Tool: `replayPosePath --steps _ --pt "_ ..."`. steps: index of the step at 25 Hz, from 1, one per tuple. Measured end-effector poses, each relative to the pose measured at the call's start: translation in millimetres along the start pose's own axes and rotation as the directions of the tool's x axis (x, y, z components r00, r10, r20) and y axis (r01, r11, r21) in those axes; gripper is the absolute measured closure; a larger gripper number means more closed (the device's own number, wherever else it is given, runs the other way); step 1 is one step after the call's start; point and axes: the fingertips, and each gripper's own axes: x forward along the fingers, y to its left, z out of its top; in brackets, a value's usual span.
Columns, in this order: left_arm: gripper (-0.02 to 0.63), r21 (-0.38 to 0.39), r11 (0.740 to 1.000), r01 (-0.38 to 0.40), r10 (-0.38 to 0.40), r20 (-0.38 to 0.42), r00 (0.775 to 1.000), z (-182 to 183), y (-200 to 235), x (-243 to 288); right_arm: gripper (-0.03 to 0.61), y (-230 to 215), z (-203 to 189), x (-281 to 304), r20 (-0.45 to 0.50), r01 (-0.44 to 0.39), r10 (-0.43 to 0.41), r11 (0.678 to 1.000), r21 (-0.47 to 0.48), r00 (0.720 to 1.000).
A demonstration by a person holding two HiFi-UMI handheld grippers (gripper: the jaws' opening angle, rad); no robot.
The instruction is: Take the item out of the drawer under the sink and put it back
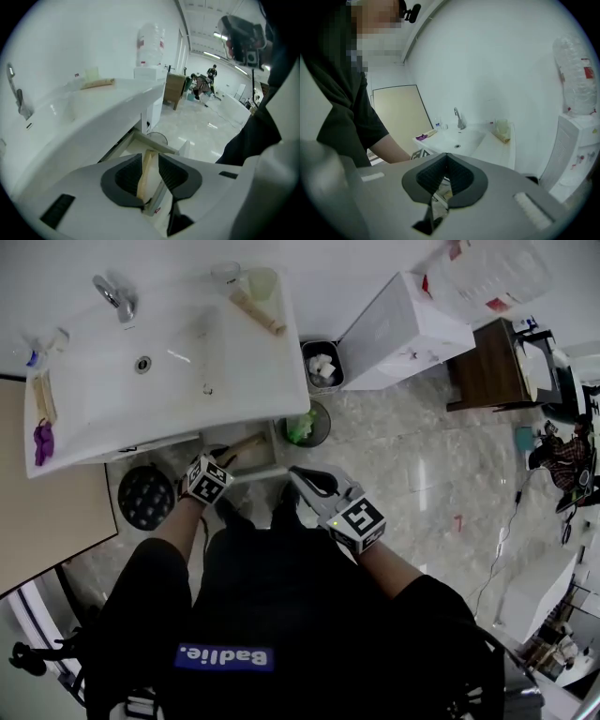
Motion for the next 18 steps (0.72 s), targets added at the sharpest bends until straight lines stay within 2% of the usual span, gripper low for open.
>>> replayPosePath --steps 3,7,13,18 --pt "0.506 -0.068 0.998 0.010 -0.001 0.125 0.992 18 -14 -29 0.577 4 2 6 0.006 -0.012 0.012 1.000 -0.003 1.000" --pt "0.508 -0.161 0.986 0.034 0.012 0.273 0.962 49 -34 -76 0.577 8 10 11 0.013 -0.028 0.028 1.000 -0.011 1.000" --pt "0.532 -0.158 0.987 0.041 0.031 0.431 0.902 98 -43 -144 0.577 17 22 21 0.022 -0.059 0.060 0.997 -0.040 0.998" --pt "0.568 -0.165 0.986 0.025 0.068 0.534 0.843 132 -40 -196 0.577 26 34 30 0.035 -0.091 0.093 0.994 -0.067 0.995"
